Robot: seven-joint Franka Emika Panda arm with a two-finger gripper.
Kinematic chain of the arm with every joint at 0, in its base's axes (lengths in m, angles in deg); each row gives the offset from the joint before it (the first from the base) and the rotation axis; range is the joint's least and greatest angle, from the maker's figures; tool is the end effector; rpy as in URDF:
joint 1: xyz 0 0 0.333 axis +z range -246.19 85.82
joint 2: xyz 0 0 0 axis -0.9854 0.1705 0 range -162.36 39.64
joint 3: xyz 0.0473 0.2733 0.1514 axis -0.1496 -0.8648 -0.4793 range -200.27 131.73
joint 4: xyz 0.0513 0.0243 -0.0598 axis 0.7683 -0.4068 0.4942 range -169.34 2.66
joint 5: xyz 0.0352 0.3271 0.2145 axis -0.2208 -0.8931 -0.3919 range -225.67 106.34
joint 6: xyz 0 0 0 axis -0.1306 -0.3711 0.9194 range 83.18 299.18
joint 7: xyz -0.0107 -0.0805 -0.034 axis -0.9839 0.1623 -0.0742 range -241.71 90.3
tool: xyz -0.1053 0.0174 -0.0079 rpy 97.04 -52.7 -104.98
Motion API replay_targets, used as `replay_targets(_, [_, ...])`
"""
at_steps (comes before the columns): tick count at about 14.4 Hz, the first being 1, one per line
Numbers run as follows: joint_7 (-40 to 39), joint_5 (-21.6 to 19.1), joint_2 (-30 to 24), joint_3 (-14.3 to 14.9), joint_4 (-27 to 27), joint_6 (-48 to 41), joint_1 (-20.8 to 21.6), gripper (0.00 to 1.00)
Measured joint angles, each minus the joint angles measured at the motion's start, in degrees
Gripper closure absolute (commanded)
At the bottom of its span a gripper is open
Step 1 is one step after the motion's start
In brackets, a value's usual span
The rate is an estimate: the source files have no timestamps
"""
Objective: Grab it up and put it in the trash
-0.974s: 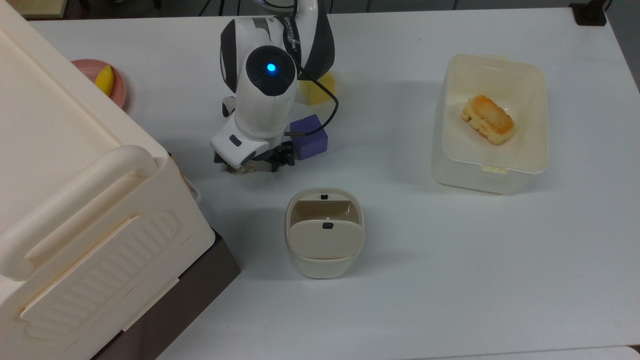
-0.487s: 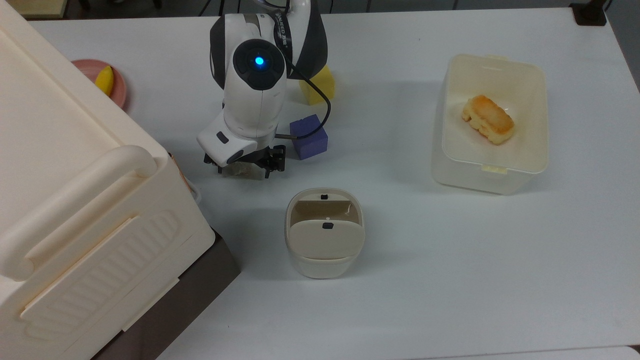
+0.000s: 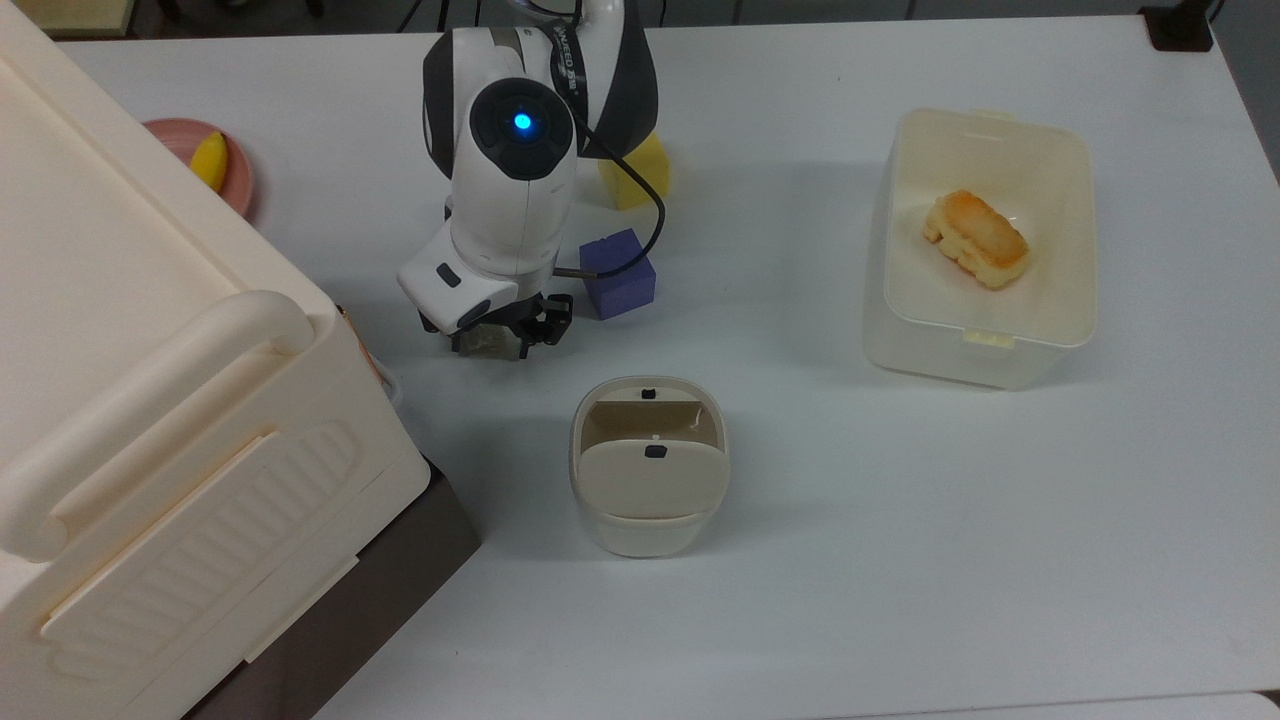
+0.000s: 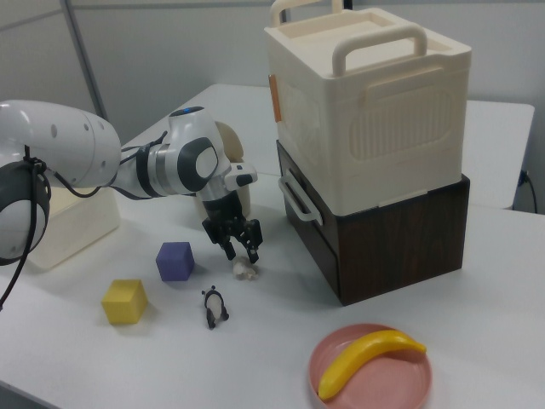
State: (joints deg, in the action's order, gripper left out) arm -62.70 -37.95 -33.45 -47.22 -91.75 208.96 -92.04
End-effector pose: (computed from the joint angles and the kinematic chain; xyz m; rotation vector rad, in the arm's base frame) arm 0.6660 -0.0161 0.3112 2.9376 -0.0201 0.0262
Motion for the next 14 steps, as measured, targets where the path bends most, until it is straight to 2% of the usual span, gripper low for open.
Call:
replay_targets(4, [0.84,0.00,0.00,-0.12,0.00,0.00,0.10,0.67])
replay_targets(5, [1.03,0.00,0.00,-0.18,0.00,0.00,0.15,0.78])
replay_targets(6, [1.20,0.00,0.00,-0.32,0.00,0.00,0.17,0.84])
replay_targets(7, [1.22,0.00,0.00,-0.39,0.01,0.00,0.17,0.95])
replay_targets(9, [1.33,0.00,0.00,-0.44,0.04,0.00,0.18,1.00])
replay_targets(11, [1.35,0.00,0.00,-0.44,0.06,0.00,0.18,0.97])
replay_targets(13, [1.42,0.00,0.00,-0.44,0.10,0.00,0.18,0.01])
replay_targets(14, [1.45,0.00,-0.01,-0.44,0.11,0.00,0.18,0.00])
